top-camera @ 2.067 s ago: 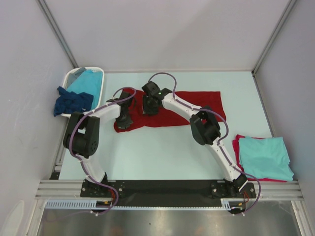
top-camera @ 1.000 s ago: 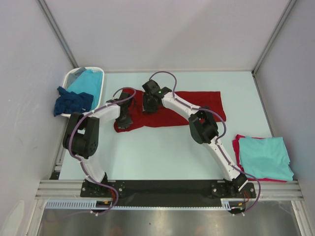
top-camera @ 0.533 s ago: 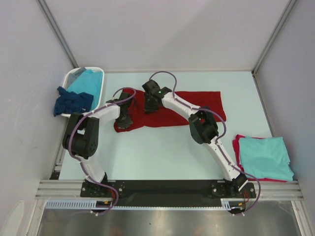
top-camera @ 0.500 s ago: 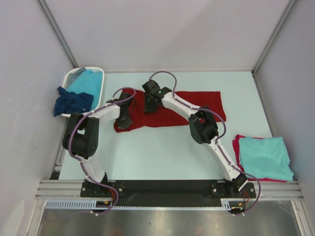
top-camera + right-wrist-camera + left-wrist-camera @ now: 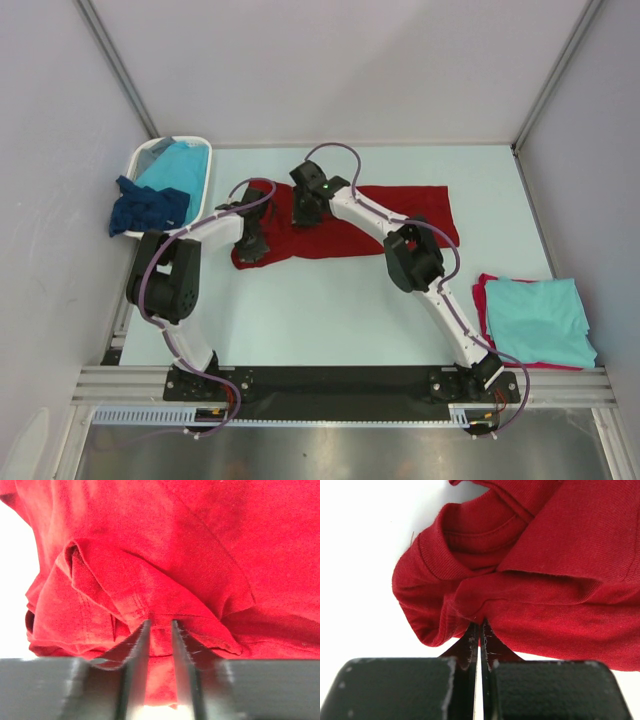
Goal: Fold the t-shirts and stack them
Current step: Fold the other side of the tshirt into a rectangle
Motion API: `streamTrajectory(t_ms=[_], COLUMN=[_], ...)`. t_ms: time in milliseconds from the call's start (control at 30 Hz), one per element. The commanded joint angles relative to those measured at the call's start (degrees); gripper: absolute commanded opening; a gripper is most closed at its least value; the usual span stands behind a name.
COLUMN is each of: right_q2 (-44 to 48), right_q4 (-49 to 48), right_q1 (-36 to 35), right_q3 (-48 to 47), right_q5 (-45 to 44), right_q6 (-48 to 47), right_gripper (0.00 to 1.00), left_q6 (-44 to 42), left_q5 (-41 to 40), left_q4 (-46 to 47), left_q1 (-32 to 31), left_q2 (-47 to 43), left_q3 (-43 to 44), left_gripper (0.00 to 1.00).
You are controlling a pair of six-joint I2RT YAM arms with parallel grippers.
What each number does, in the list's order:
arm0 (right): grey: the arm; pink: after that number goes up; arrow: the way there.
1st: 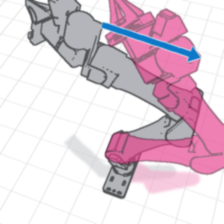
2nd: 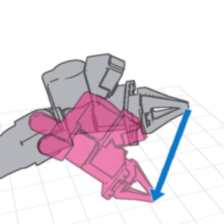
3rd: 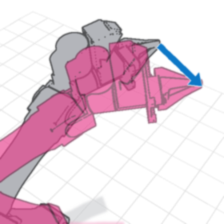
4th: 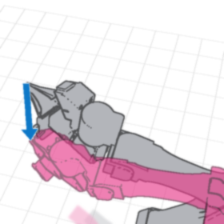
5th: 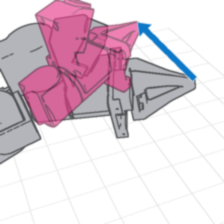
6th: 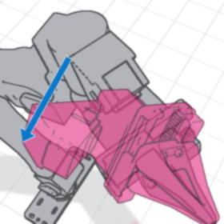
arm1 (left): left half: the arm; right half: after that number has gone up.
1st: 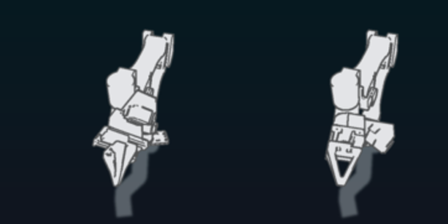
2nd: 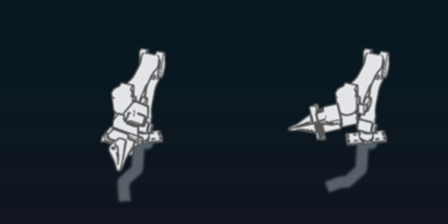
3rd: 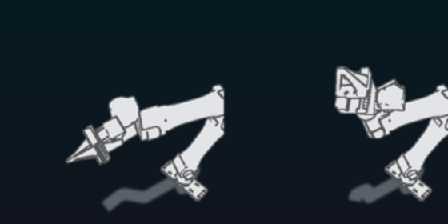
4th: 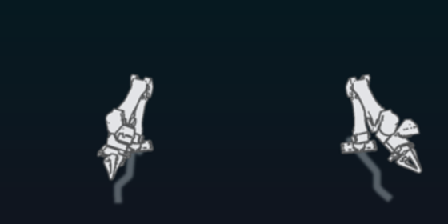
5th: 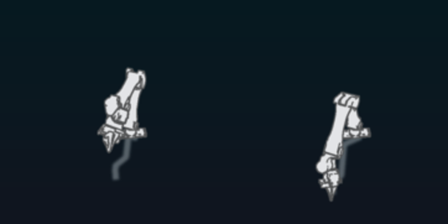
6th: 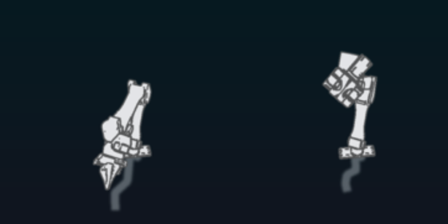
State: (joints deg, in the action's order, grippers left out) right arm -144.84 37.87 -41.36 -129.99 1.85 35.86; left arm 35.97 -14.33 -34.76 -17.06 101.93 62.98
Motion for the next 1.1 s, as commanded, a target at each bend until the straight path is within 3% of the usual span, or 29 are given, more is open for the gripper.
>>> streamTrajectory(t_ms=[0, 100, 200, 467, 733, 1067], right_q2=[1.7, 3.2, 3.2, 2.5, 10.2, 11.3], right_q4=[-0.3, -1.8, -2.2, -2.4, -5.5, -6.8], right_q1=[-0.2, -0.6, -1.0, -1.3, -3.1, -4.3], right_q3=[-1.0, 2.5, 3.5, 3.5, 11.0, 13.9], right_q5=[-1.7, -1.8, -1.8, -1.8, -4.4, -5.6], right_q6=[0.4, 1.0, 1.3, 2.4, 3.5, 4.0], right_gripper=[0.41, 0.56, 0.61, 0.63, 0.63, 0.62], left_q6=[-0.2, -0.2, -0.1, -0.5, -0.4, -0.5], left_q5=[1.4, 1.7, 1.8, 1.5, 1.8, 2.2], left_q4=[-2.2, -2.1, -2.1, -2.2, -2.1, -1.9], left_q1=[0.4, 0.4, 0.4, 0.4, 0.4, 0.4], left_q2=[0.1, 0.3, 0.2, -0.4, -0.2, -0.2], left_q3=[-2.2, -2.1, -2.0, -2.4, -2.4, -2.5], left_gripper=[0.00, 0.00, 0.00, 0.00, 0.00, 0.00])
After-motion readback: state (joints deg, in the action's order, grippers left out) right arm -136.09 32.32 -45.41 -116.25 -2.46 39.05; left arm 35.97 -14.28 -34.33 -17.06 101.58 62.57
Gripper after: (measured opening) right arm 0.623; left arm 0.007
